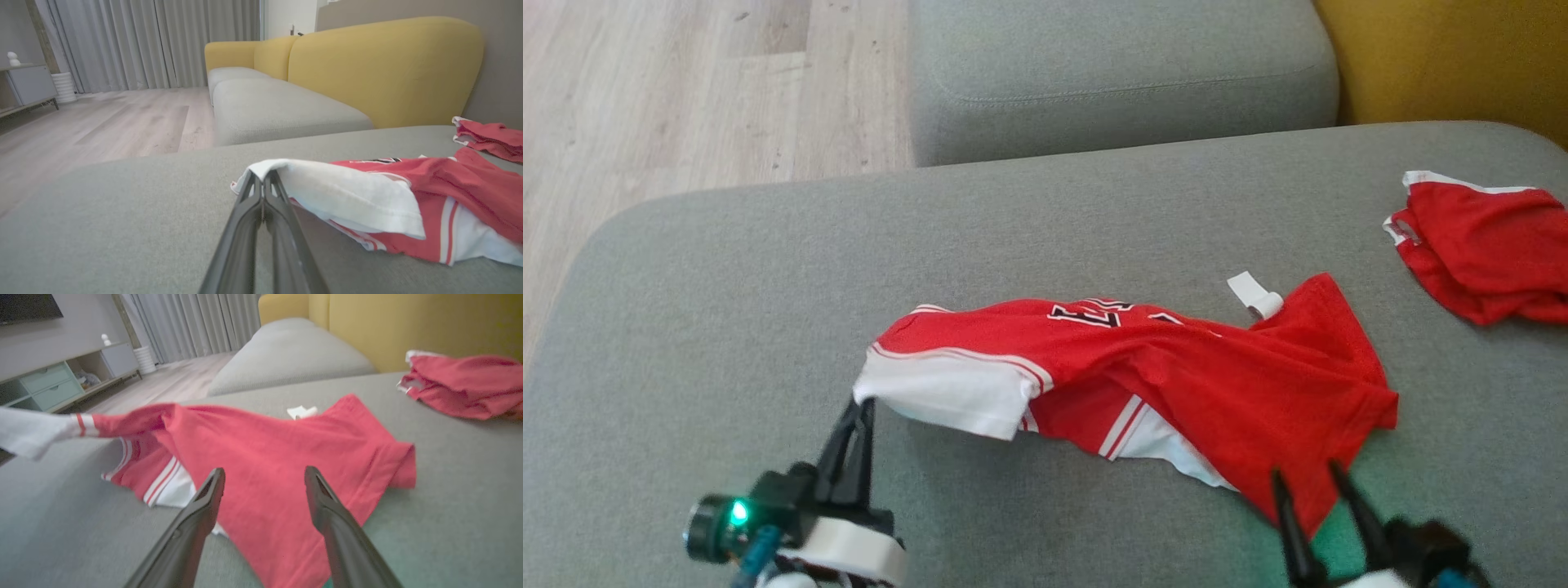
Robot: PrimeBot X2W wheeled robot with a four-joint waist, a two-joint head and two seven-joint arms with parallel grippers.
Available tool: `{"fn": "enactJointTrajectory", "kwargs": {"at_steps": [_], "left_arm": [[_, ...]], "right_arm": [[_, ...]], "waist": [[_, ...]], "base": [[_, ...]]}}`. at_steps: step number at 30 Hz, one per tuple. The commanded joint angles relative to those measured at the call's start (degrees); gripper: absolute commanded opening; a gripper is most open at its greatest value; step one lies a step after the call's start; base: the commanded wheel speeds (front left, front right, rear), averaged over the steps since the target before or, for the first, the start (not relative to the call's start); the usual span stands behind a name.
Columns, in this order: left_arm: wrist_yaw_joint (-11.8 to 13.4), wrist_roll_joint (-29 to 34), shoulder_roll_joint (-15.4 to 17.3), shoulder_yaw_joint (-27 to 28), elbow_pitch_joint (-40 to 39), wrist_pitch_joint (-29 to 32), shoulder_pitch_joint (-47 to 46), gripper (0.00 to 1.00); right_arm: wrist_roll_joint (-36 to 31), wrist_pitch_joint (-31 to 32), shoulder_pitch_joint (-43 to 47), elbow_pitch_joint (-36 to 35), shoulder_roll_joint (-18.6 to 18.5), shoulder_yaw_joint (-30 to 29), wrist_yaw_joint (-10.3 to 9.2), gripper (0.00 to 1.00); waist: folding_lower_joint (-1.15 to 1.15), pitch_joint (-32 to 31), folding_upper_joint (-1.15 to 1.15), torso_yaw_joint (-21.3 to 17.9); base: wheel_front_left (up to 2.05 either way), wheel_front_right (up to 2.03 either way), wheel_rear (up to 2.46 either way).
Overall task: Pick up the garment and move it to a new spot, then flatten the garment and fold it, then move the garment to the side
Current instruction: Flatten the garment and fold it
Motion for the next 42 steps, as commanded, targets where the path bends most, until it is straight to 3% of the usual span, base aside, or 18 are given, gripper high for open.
{"fn": "enactJointTrajectory", "kwargs": {"at_steps": [1,10,22,23,24,25,35,42], "left_arm": [[0.53,-0.50,1.23,2.54,-2.08,-0.29,-2.51,0.00],[0.30,-0.45,4.18,4.34,-4.15,0.31,-7.51,0.00],[0.29,-0.40,4.70,3.67,-4.05,1.13,-9.87,0.00],[0.28,-0.44,4.68,3.58,-4.00,1.15,-9.89,0.00],[0.27,-0.49,4.67,3.51,-3.94,1.15,-9.91,0.00],[0.26,-0.53,4.68,3.46,-3.88,1.15,-9.94,0.00],[0.52,-1.05,5.12,3.41,-3.91,1.17,-9.88,0.00],[0.07,-2.12,5.54,4.71,-8.75,0.50,-10.23,0.00]], "right_arm": [[-0.19,-0.62,-0.37,-0.86,-0.34,1.64,0.39,1.00],[-5.25,-0.62,-0.43,10.45,-0.40,-0.92,0.39,1.00],[-5.84,-0.62,-5.41,15.15,1.15,0.34,0.39,1.00],[-5.71,-0.62,-5.57,15.23,1.19,0.71,0.39,0.76],[-5.53,-0.62,-5.70,15.28,1.22,0.94,0.39,0.29],[-5.32,-0.62,-5.78,15.35,1.24,1.12,0.39,0.00],[-4.68,-0.62,-4.48,13.53,1.10,0.57,0.39,0.00],[-4.89,-0.62,-1.71,0.29,-1.24,-3.29,0.39,0.00]], "waist": [[0.00,0.17,0.00,0.15],[0.00,1.28,0.00,-0.04],[0.00,2.57,0.00,-0.26],[0.00,2.62,0.00,-0.22],[0.00,2.66,0.00,-0.19],[0.00,2.69,0.00,-0.15],[0.00,1.46,0.00,-0.32],[0.00,0.34,0.00,-1.00]], "base": [[0.00,0.00,0.00],[0.00,0.00,0.00],[0.00,0.00,0.00],[0.00,0.00,0.00],[0.00,0.00,0.00],[0.00,0.00,0.00],[0.00,0.00,0.00],[0.00,0.00,0.00]]}}
